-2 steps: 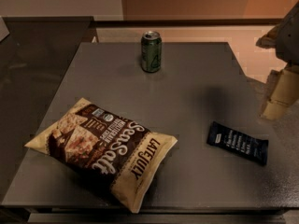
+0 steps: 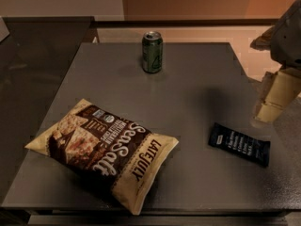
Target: Pick brown chip bag
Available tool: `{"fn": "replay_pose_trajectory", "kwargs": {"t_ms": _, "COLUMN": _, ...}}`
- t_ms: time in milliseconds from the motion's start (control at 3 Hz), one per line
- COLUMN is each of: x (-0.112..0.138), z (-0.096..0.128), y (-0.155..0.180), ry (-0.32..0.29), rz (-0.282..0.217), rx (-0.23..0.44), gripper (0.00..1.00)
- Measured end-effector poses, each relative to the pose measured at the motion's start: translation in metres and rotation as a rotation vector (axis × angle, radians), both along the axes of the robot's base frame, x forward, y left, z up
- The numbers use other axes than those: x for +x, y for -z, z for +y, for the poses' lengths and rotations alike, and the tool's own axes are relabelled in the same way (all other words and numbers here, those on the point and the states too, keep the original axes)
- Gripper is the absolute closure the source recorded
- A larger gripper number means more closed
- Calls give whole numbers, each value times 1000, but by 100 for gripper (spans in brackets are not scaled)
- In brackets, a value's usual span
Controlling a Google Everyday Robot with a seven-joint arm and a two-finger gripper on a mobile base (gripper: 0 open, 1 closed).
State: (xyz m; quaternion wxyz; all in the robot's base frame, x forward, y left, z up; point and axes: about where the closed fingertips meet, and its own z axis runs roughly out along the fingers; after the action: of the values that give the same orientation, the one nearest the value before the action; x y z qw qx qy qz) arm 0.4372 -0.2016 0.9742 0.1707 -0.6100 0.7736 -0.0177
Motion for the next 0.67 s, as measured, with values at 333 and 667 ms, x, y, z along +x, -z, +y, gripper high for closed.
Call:
{"fn": "replay_pose_trajectory", "kwargs": {"t_ms": 333, "x": -7, "z": 30, "y": 4, "ry": -34, "rz": 10, "rx": 48, "gripper": 0}}
{"fn": "replay_pose_trajectory", "kwargs": {"t_ms": 667, "x": -15, "z": 66, "y": 12, "ry": -84, "rz": 21, "rx": 72, "gripper": 0}}
